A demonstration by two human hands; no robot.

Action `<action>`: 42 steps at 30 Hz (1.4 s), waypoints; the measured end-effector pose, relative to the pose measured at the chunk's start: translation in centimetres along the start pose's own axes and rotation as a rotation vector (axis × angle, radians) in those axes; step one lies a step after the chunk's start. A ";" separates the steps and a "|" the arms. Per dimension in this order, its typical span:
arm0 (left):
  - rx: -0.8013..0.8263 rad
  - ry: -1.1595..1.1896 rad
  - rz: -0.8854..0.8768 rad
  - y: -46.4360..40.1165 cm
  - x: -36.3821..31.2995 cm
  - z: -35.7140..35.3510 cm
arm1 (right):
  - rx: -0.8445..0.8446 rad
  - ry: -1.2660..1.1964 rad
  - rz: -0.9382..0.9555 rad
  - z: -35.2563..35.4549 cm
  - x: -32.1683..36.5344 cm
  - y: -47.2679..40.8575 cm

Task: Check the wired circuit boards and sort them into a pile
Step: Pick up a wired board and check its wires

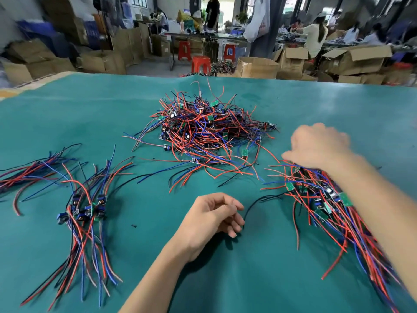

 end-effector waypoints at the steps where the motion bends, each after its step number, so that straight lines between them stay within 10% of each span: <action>1: 0.000 0.004 0.003 0.0 0.1 0.0 | 0.019 -0.004 0.021 -0.7 2.2 -0.6; 11: 0.014 0.043 0.016 0.0 0.1 0.1 | 0.193 -0.721 -0.029 -7.9 10.0 -3.2; 18: -0.007 0.068 0.035 0.0 -0.1 0.3 | 0.051 -1.764 -0.390 -2.9 1.6 -0.7; 27: -0.046 0.118 0.043 -0.2 0.2 0.5 | 0.131 -2.311 -0.345 1.4 -3.2 6.2; 33: -0.044 0.198 0.036 -0.3 0.0 0.5 | 0.602 -2.188 -0.120 -2.6 5.8 11.6; 42: -0.098 -0.037 -0.061 -0.2 0.3 0.6 | 0.654 -1.917 -0.054 -6.2 8.5 13.0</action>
Point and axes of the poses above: each hand's wrist, its own y-axis away from the middle knuckle, its own z-axis out of the back of the hand, x = y × z, the point moved 5 cm from there along -y, towards the middle knuckle, and after that the axes turned 7 degrees about -z, right-handed, at the moved point
